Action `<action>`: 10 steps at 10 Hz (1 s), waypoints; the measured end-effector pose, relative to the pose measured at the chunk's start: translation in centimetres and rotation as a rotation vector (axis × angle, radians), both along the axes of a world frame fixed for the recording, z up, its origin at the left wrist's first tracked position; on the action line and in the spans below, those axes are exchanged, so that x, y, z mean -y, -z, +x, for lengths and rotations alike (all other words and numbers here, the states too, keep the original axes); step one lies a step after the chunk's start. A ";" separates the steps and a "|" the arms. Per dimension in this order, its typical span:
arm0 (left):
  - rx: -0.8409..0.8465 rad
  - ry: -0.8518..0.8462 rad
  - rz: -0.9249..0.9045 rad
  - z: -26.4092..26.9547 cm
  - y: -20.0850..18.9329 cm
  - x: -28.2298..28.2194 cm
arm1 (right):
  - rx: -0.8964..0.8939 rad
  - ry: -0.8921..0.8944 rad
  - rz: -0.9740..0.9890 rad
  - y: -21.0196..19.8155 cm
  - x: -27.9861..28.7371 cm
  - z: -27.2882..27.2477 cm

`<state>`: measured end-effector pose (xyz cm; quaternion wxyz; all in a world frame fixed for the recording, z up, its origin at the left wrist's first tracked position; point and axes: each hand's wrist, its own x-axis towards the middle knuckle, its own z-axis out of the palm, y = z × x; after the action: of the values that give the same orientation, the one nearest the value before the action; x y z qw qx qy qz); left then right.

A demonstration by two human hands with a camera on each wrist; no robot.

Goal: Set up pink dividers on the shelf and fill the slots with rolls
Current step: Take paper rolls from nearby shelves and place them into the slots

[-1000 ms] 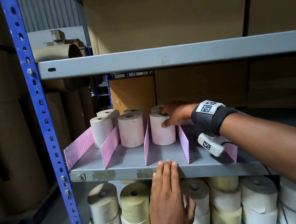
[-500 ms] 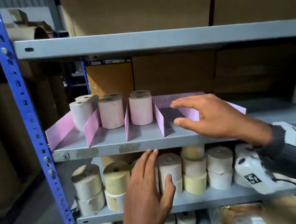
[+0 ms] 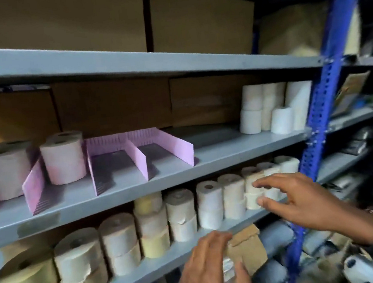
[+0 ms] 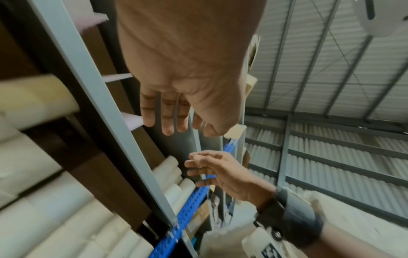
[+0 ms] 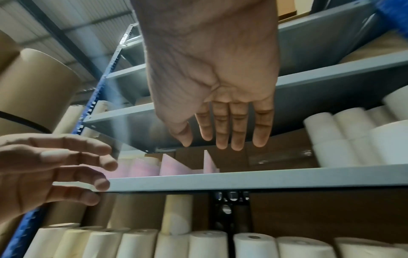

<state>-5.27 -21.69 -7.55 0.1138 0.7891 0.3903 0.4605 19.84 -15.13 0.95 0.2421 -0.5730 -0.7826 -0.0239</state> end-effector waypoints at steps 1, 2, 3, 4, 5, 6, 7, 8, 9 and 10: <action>-0.291 -0.137 0.010 3.3 -2.9 -4.6 | 0.008 0.077 -0.023 0.2 -0.9 4.6; -0.151 -0.065 -0.327 13.2 -6.0 -6.6 | 0.003 0.110 -0.012 0.0 -2.5 9.4; -0.089 0.367 -0.418 15.3 -6.1 -7.4 | -0.040 0.135 0.027 -0.8 -4.5 14.1; 0.003 0.362 -0.326 17.8 -3.7 -8.9 | -0.110 0.156 0.103 -1.3 -6.6 18.5; -0.099 0.180 -0.059 25.1 -2.7 -13.9 | -0.206 0.175 0.132 -1.6 -9.0 22.3; 0.039 0.098 0.102 29.1 -2.1 -16.1 | -0.288 0.178 0.162 -2.0 -12.2 24.8; 0.058 0.077 0.065 31.1 -3.0 -19.6 | -0.375 0.194 0.190 -2.9 -15.8 26.6; 0.049 -0.063 0.050 32.4 -3.0 -23.4 | -0.418 0.203 0.202 -3.7 -19.8 27.8; -0.013 -0.089 0.010 33.7 -3.0 -27.3 | -0.376 0.208 0.161 -4.3 -23.5 28.6; -0.043 -0.059 -0.013 34.6 -3.5 -31.1 | -0.269 0.242 0.127 -5.0 -27.2 29.5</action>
<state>29.36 9.37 -4.07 0.0970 0.7861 0.4188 0.4442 49.30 12.02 5.91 0.3757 -0.6447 -0.6652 -0.0253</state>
